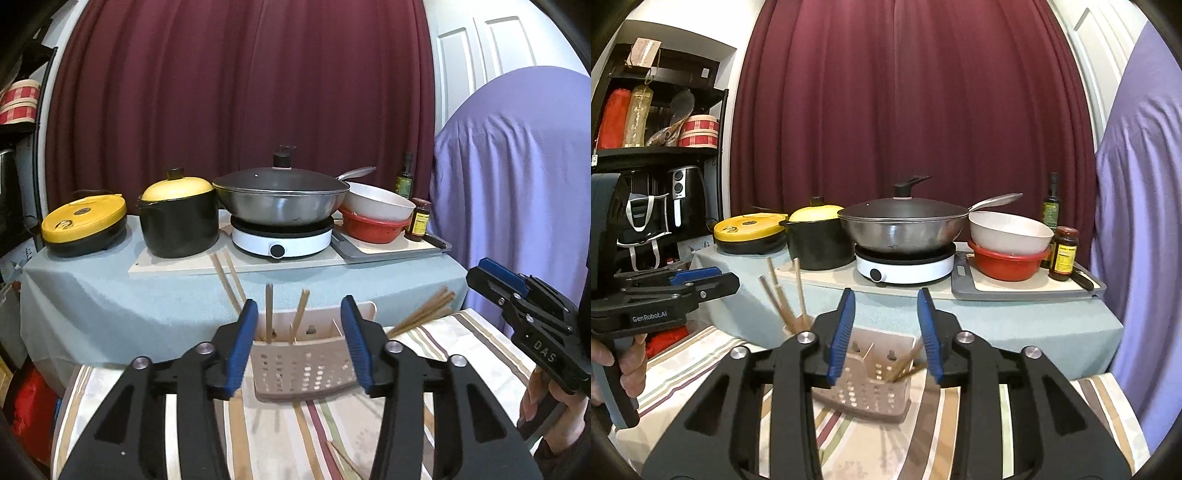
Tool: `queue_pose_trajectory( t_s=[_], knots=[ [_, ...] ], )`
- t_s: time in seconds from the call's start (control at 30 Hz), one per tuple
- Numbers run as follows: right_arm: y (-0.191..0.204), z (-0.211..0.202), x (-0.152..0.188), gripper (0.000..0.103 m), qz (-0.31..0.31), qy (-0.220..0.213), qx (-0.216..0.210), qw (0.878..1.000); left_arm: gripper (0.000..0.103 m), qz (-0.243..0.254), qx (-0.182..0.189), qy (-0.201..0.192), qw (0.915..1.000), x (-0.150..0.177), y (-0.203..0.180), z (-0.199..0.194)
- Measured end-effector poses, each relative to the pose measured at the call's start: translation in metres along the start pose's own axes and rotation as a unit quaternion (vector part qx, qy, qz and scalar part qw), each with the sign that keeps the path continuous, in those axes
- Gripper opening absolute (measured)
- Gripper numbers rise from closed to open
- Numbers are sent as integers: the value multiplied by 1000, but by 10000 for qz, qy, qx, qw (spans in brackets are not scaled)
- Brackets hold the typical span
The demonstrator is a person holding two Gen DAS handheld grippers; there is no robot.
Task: Organize utensils
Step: 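Open the left gripper over the holder while the right gripper releases its chopstick into it, then lower both grippers onto the last loose chopsticks and close each on one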
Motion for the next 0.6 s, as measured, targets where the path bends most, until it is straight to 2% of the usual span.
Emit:
queue_pose_trajectory(
  t_s=[0.13, 0.6],
  knots=[
    [2, -25, 20, 35, 23, 102, 43, 9999, 51, -86, 9, 83, 9999, 20, -9, -16],
    [7, -92, 128, 35, 135, 857, 204, 9960, 51, -358, -271, 696, 9966, 110, -39, -54]
  ],
)
Point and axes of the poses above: each gripper's, at about its wrist camera, not at the fingertips, and z roughly the way its jaws point, y to its left, x to its underside, the point moved 4 cm from there along z, roughly the way its jaws point, and after that the axes turned 12 degrees about z, right-handed, at the moved point
